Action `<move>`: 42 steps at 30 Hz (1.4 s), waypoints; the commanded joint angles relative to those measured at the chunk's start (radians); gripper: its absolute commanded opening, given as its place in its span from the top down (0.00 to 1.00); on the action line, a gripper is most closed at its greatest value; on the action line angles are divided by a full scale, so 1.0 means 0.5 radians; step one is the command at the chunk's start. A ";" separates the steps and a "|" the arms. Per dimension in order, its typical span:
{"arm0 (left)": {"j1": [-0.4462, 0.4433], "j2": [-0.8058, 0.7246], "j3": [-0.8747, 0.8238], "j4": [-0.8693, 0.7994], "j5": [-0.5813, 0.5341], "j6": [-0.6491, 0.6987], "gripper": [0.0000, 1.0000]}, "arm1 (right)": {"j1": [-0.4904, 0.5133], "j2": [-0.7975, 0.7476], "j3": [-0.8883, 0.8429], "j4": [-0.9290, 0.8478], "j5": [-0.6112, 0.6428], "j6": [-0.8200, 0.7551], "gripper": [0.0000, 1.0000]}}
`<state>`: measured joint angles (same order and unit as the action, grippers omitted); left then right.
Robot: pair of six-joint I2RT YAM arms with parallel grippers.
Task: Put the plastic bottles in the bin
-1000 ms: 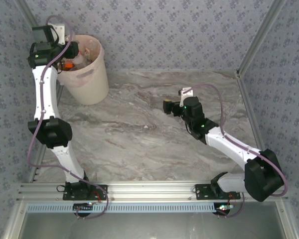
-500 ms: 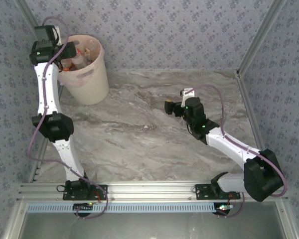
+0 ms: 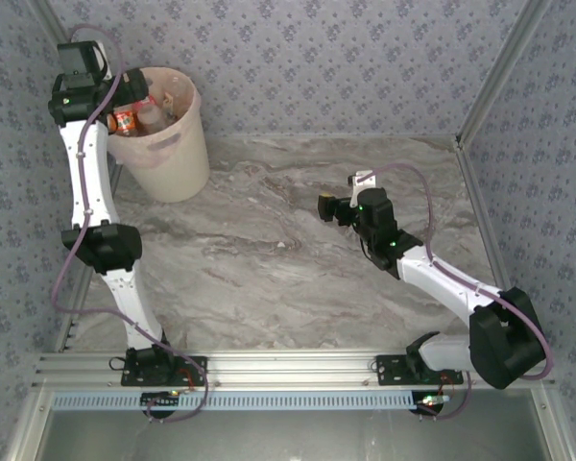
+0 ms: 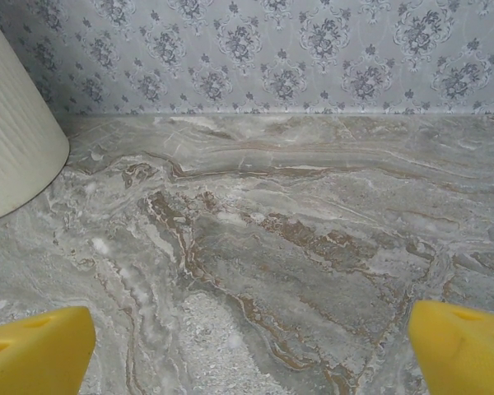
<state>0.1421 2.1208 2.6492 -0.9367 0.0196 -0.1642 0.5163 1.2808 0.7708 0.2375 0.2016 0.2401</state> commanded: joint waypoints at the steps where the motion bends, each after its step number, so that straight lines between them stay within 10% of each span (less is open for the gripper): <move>1: -0.028 -0.180 -0.043 -0.045 0.187 -0.086 0.02 | -0.015 -0.070 0.002 0.011 0.024 0.012 0.00; 18: -0.330 -1.758 -2.720 1.717 0.308 -0.345 0.02 | -0.316 -0.362 -0.110 -0.131 0.221 -0.075 0.00; 27: -0.330 -2.327 -3.671 1.884 -0.564 -0.408 0.02 | -0.583 -0.314 -0.230 -0.110 0.532 -0.103 0.00; 33: -0.308 -2.536 -4.222 2.064 -0.960 -0.329 0.02 | -0.777 -0.266 -0.332 -0.075 0.536 -0.126 0.00; 42: -0.163 -2.281 -4.696 2.708 -0.878 -0.213 0.02 | -0.982 -0.093 -0.450 0.116 0.300 -0.109 0.00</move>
<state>0.0555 0.9371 0.3275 0.2199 -0.4091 -0.3260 0.0460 1.2129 0.5644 0.2291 0.4007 0.1905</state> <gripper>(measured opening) 0.979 0.999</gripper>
